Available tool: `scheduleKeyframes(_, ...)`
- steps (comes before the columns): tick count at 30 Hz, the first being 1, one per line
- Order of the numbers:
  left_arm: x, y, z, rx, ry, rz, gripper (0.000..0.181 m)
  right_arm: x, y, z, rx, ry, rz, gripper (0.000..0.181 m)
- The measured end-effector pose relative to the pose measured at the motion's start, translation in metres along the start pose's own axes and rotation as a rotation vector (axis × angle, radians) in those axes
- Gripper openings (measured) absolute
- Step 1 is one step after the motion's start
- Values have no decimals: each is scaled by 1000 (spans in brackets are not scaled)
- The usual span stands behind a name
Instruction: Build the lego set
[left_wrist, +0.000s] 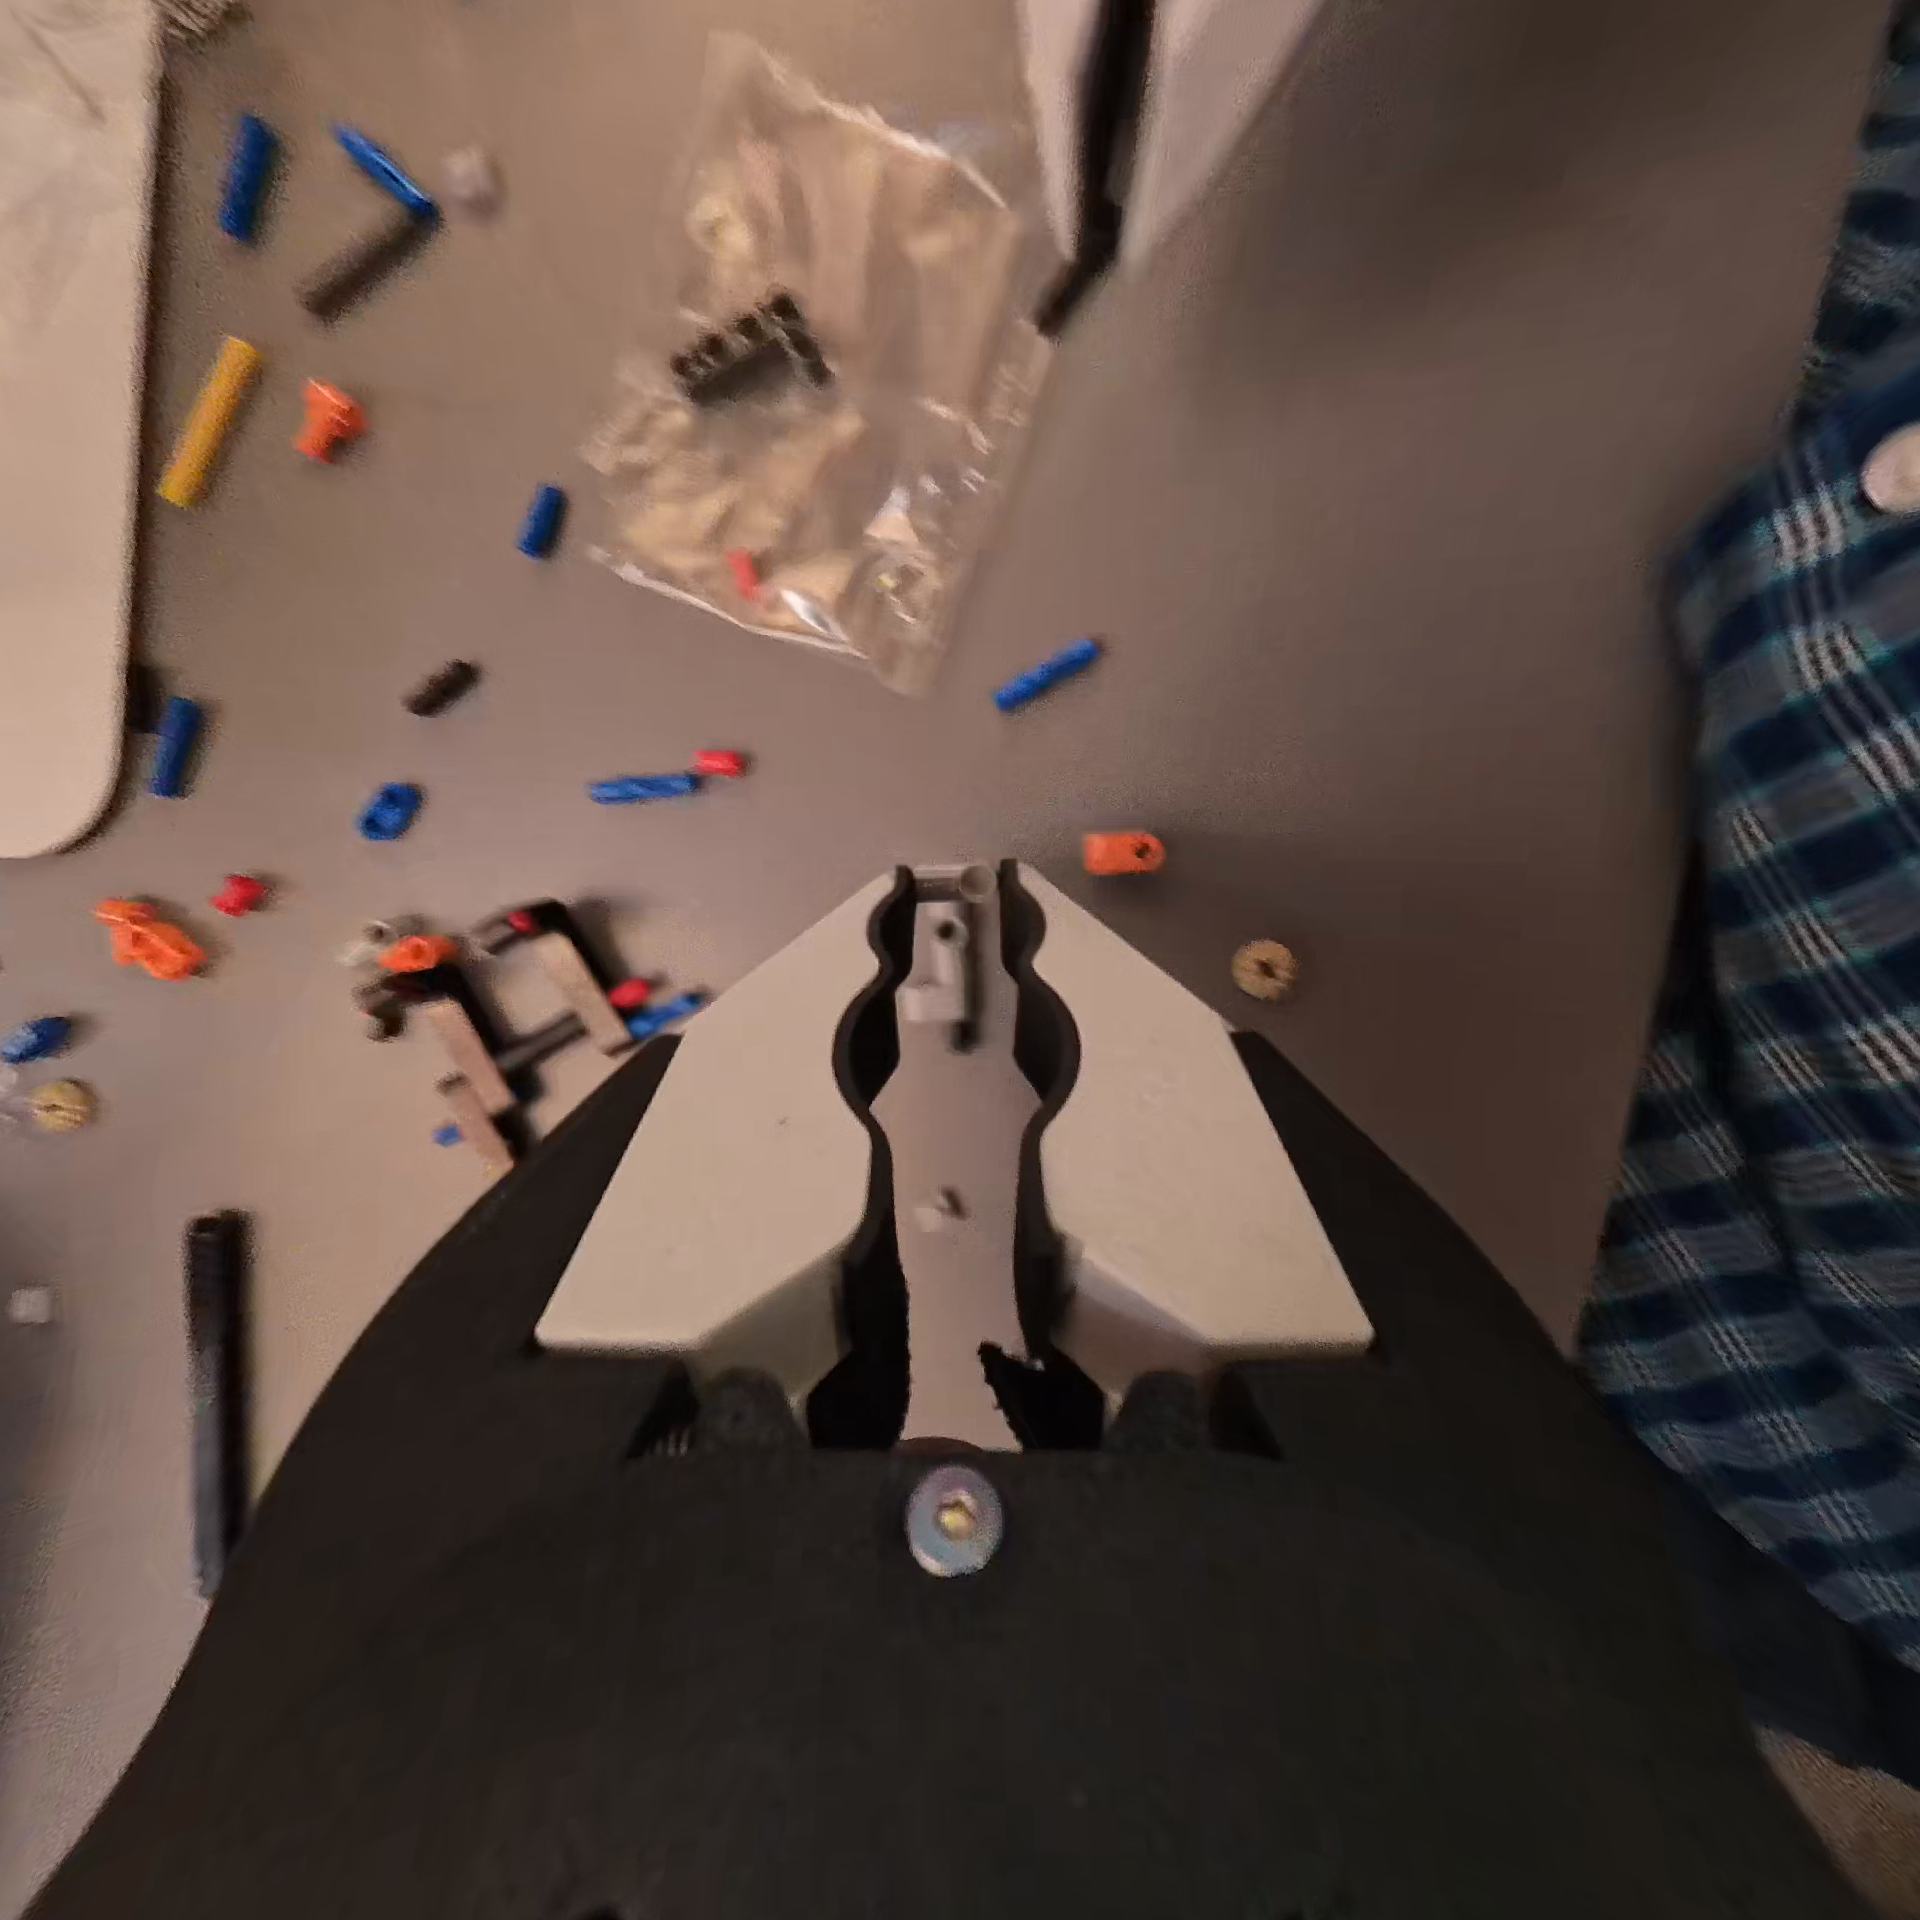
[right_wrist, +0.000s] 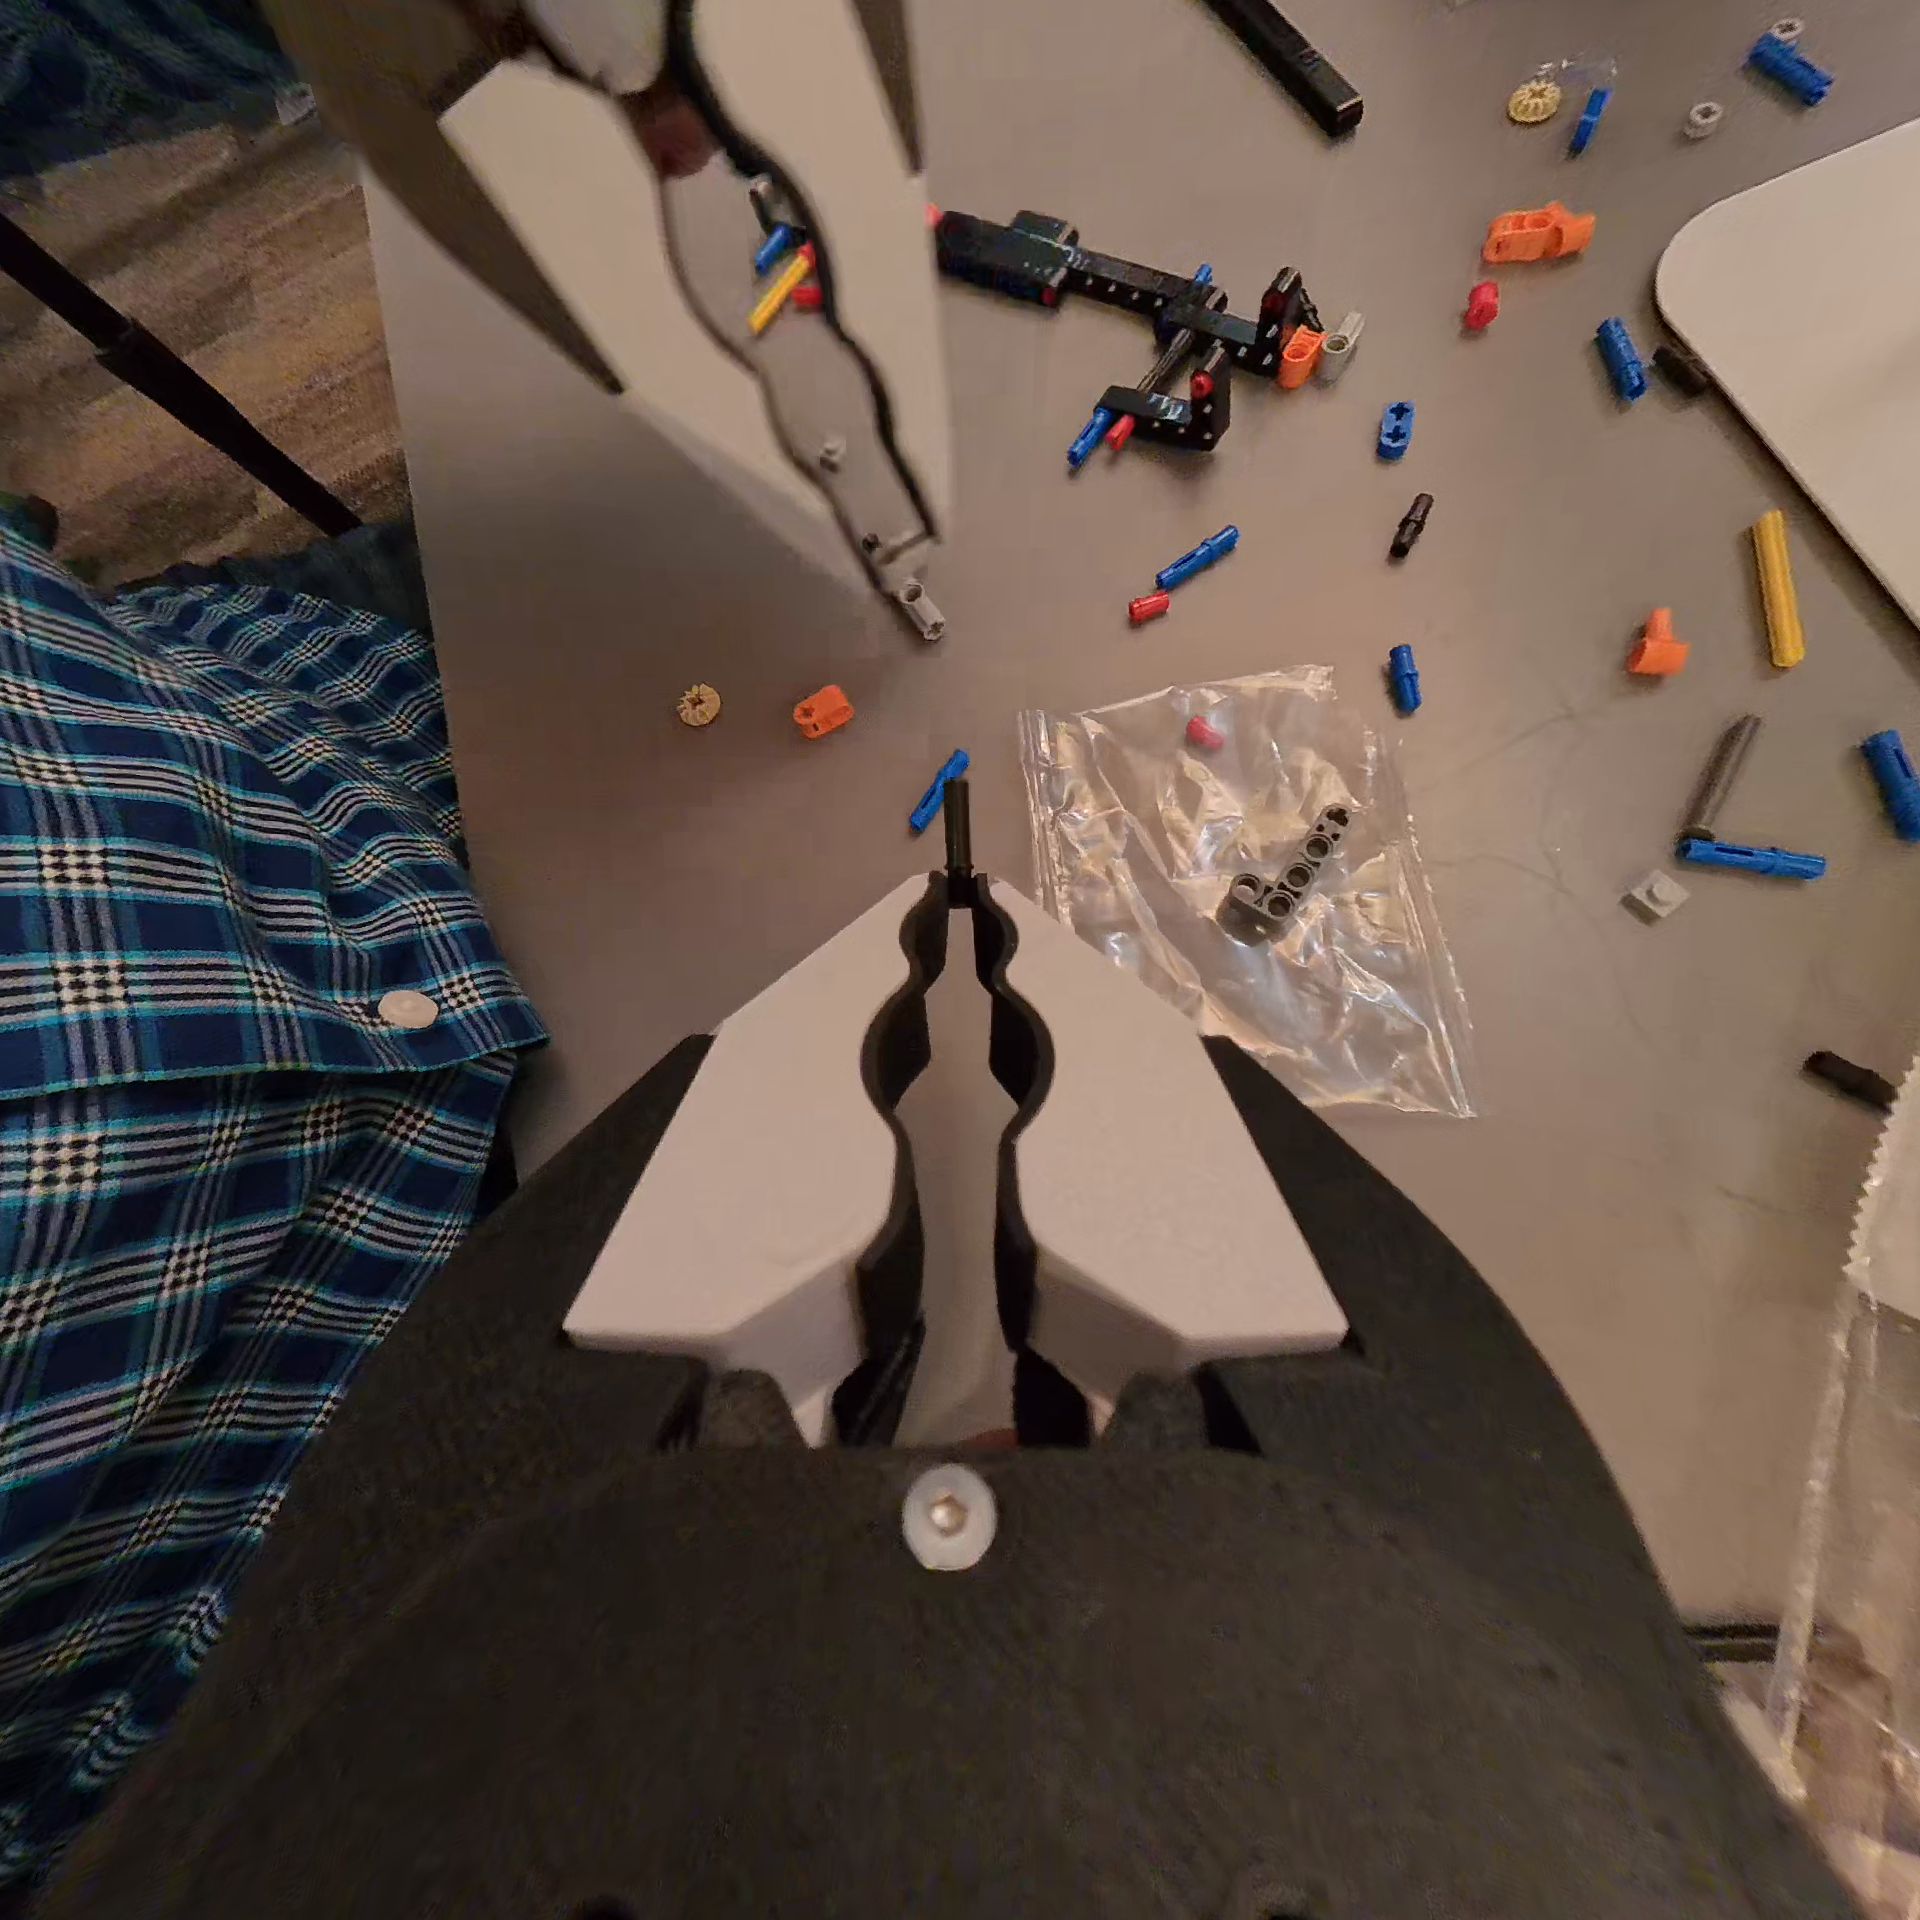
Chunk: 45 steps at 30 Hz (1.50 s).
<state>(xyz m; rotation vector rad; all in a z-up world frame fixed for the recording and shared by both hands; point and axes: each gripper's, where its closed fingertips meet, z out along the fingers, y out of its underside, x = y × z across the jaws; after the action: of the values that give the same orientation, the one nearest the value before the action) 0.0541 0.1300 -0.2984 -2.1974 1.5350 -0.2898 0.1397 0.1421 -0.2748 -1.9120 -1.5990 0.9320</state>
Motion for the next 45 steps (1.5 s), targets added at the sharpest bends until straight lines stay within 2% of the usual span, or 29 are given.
scheduleKeyframes(3,25,21,-4,-29,7,12,14,-4,0,2,-6,-8,-9,2)
scheduleKeyframes(7,41,38,-4,-19,20,-27,14,-9,-2,6,-12,-17,-26,2)
scheduleKeyframes(11,41,50,0,-39,-46,-22,31,-12,-1,7,-22,-15,-36,2)
scheduleKeyframes(13,39,53,-5,-24,-101,-32,31,-13,-1,8,-23,-15,-36,2)
scheduleKeyframes(17,41,52,-13,29,-117,-190,36,-15,-3,9,-23,-23,-44,2)
scheduleKeyframes(19,42,55,-13,24,-136,-224,34,-17,-3,11,-23,-30,-47,2)
scheduleKeyframes(26,42,59,-6,-48,-137,-161,15,-17,-1,12,-19,-40,-45,2)
scheduleKeyframes(28,42,62,-4,-67,-122,-169,5,-16,-1,11,-16,-38,-44,2)
scheduleKeyframes(33,42,56,-1,-15,-117,-424,5,-16,-2,11,-13,-40,-41,2)
scheduleKeyframes(36,52,53,-1,28,-75,-492,12,-16,-2,11,-14,-42,-41,2)
scheduleKeyframes(43,54,68,-10,-34,-70,-374,26,-16,-2,10,-11,-39,-46,2)
scheduleKeyframes(45,53,68,-8,-53,-75,-340,24,-16,-3,9,-11,-35,-48,2)
